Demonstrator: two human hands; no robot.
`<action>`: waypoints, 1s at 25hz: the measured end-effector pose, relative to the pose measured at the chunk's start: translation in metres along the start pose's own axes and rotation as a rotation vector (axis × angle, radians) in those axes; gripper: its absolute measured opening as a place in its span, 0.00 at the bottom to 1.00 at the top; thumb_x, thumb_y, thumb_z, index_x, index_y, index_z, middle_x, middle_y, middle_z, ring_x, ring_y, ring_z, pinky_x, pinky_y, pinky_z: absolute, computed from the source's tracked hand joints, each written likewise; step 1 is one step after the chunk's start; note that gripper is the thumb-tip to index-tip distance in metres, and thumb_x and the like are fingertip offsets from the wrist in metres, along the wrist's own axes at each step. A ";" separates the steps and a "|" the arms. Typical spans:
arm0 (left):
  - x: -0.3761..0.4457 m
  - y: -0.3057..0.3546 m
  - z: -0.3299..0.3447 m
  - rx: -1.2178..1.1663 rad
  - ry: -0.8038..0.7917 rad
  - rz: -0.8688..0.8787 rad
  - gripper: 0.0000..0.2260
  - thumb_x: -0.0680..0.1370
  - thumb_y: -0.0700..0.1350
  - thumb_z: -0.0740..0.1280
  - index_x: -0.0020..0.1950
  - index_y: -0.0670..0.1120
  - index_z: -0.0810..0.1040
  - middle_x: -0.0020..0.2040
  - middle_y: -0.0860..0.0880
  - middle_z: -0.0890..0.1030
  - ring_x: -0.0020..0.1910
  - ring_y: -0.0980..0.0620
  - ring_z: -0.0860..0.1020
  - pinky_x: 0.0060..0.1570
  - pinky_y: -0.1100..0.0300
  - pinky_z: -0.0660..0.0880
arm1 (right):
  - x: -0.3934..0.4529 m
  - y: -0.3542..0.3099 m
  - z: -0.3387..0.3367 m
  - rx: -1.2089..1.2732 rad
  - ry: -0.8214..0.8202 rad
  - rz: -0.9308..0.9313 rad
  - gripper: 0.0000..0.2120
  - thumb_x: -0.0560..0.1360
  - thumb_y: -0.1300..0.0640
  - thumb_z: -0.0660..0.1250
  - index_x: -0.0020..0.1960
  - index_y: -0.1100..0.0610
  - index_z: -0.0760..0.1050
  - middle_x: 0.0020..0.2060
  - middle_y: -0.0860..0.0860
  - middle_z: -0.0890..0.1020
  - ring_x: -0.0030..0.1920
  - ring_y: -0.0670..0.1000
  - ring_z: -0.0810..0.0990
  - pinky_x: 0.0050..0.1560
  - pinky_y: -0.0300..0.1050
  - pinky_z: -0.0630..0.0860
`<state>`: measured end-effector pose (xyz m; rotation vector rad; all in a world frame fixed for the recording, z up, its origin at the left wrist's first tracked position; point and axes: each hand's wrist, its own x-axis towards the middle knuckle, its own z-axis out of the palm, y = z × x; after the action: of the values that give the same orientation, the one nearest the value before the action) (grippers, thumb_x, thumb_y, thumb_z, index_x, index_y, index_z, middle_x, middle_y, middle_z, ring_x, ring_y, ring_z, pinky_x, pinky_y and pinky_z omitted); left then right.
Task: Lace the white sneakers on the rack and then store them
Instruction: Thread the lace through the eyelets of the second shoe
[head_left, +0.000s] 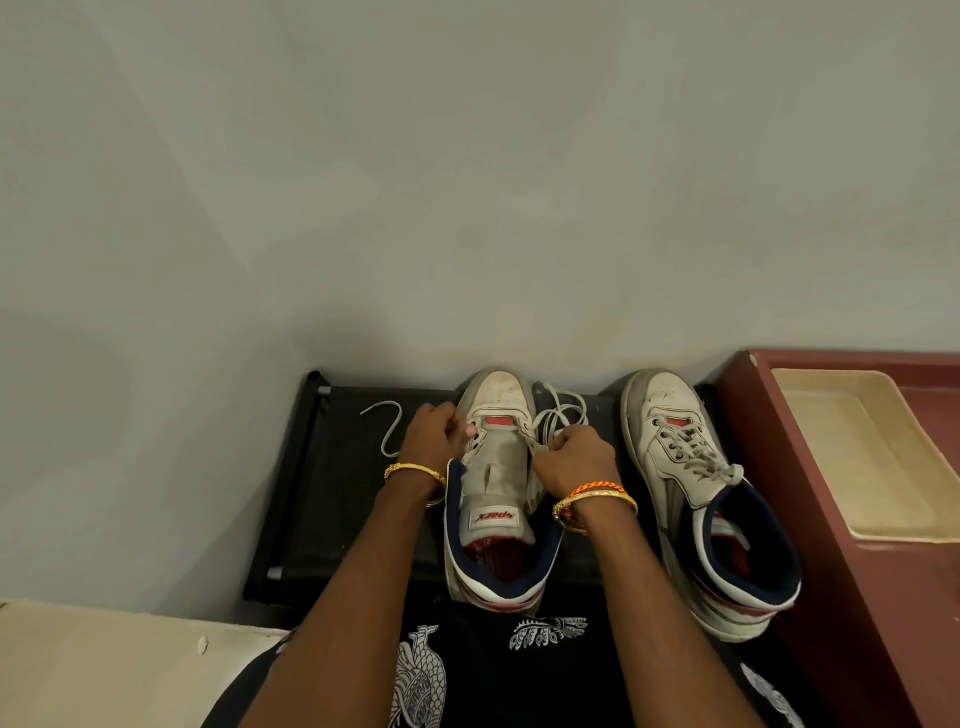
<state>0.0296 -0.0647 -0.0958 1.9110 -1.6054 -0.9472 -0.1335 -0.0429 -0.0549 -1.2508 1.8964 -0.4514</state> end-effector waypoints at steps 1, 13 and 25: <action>0.001 0.003 0.000 0.049 0.002 0.011 0.04 0.78 0.40 0.64 0.45 0.43 0.70 0.48 0.45 0.69 0.45 0.50 0.69 0.47 0.60 0.67 | 0.000 0.000 0.001 -0.005 -0.002 -0.004 0.05 0.73 0.58 0.65 0.43 0.59 0.71 0.42 0.54 0.76 0.36 0.49 0.73 0.33 0.39 0.67; 0.007 -0.017 -0.028 -0.536 0.608 -0.708 0.20 0.77 0.33 0.64 0.68 0.35 0.64 0.65 0.35 0.71 0.64 0.38 0.71 0.60 0.54 0.71 | 0.004 0.005 0.001 -0.052 0.007 0.052 0.04 0.74 0.58 0.64 0.44 0.60 0.72 0.41 0.56 0.74 0.31 0.49 0.69 0.27 0.37 0.61; 0.000 -0.001 -0.003 -0.016 -0.039 -0.034 0.08 0.75 0.48 0.70 0.50 0.47 0.76 0.54 0.43 0.78 0.54 0.44 0.76 0.57 0.46 0.73 | 0.002 0.002 -0.004 -0.018 -0.050 0.040 0.10 0.74 0.59 0.64 0.54 0.62 0.74 0.47 0.56 0.77 0.43 0.52 0.74 0.40 0.42 0.69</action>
<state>0.0328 -0.0648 -0.0948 1.9259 -1.5870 -1.0136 -0.1379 -0.0445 -0.0547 -1.2227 1.8840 -0.3797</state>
